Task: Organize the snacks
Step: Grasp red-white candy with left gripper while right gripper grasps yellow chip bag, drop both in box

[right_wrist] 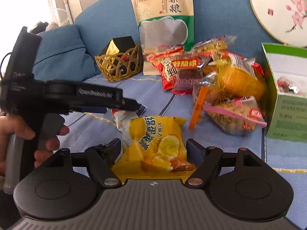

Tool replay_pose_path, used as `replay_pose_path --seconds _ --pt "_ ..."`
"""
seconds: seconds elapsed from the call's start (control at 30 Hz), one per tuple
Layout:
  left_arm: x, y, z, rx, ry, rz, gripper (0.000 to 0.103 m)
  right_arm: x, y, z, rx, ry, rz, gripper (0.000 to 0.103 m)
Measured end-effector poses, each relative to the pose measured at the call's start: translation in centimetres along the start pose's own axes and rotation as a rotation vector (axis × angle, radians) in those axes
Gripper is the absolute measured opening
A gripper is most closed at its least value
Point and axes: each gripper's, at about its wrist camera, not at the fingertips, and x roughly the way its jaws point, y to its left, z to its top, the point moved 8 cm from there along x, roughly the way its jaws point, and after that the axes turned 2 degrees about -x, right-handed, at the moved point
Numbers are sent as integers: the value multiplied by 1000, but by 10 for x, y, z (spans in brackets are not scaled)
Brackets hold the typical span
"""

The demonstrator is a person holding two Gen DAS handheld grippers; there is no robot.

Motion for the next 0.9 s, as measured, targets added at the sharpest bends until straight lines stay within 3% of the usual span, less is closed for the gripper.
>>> replay_pose_path --seconds 0.03,0.1,0.17,0.3,0.53,0.7,0.9 --pt "3 1 0 1 7 1 90 1 0 -2 -11 9 -3 103" --pt "7 1 0 11 12 -1 80 5 0 -6 -14 37 -4 98" --pt "7 -1 1 33 16 -2 76 1 -1 -4 -19 27 1 79" --pt "1 -9 2 19 32 -46 67 -11 -5 3 -36 -3 -15 71" --pt "-36 -55 30 82 -53 -148 66 -55 -37 33 -7 -154 -84 71" --pt "-50 -112 51 122 -89 -254 66 -86 -83 47 39 -237 -204 71" --pt "-45 -180 63 194 -106 -331 66 -112 -140 57 68 -289 -398 72"
